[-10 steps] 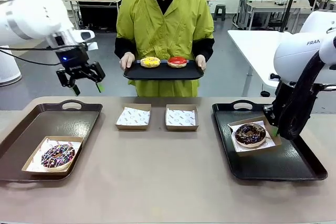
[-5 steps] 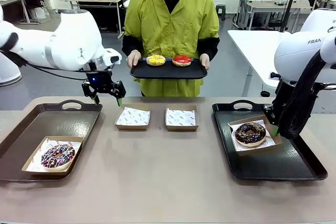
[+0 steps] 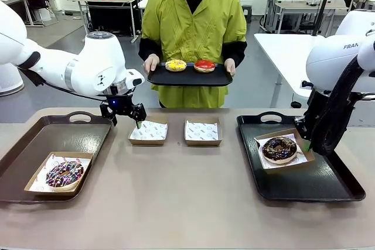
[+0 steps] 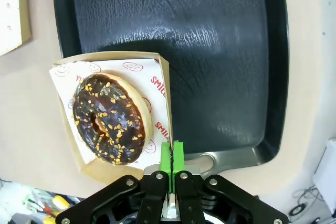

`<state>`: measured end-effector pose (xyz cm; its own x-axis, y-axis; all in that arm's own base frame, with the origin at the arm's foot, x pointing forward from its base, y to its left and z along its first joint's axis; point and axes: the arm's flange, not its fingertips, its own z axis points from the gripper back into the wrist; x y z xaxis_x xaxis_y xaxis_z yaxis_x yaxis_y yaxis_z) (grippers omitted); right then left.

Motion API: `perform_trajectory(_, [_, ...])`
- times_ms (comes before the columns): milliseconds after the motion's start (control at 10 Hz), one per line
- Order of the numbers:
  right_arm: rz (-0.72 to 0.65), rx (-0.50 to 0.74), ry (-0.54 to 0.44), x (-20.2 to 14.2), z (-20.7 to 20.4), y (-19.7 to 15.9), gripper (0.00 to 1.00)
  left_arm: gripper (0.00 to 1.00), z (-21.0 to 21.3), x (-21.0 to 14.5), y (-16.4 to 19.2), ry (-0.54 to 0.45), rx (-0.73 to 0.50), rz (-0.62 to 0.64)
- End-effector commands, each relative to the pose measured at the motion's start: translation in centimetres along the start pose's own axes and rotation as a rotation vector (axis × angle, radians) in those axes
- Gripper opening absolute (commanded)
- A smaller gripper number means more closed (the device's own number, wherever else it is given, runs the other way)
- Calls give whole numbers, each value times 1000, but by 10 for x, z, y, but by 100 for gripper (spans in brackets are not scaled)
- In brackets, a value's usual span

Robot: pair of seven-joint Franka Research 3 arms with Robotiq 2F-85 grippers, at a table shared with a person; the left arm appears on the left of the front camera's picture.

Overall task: Individually package the donuts and arrange them on the tray.
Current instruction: Place the picked Paper togo box on the Handle tray while simultaneously picking up another Paper togo box from the table with the other hand.

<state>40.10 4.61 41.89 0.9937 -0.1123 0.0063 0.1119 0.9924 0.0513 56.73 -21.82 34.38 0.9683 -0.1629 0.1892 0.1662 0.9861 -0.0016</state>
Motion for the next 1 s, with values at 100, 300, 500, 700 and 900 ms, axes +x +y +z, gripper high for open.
perform_trajectory(100, [7, 0, 2, 0, 2, -1, 1, 99, 10, 0, 3, -1, -8, 3])
perform_trajectory(300, [7, 0, 2, 0, 2, -1, 1, 99, 10, 0, 3, -1, -8, 3])
perform_trajectory(500, [0, 0, 0, 0, 0, 0, 1, 99, 10, 0, 3, -1, -8, 3])
perform_trajectory(700, [-7, -31, 13, 2, -17, 11, 1, 99, 12, 1, 3, -7, -24, 13])
perform_trajectory(900, [-22, -28, 4, 1, -26, 11, 1, 99, 16, 8, 3, -5, -58, 83])
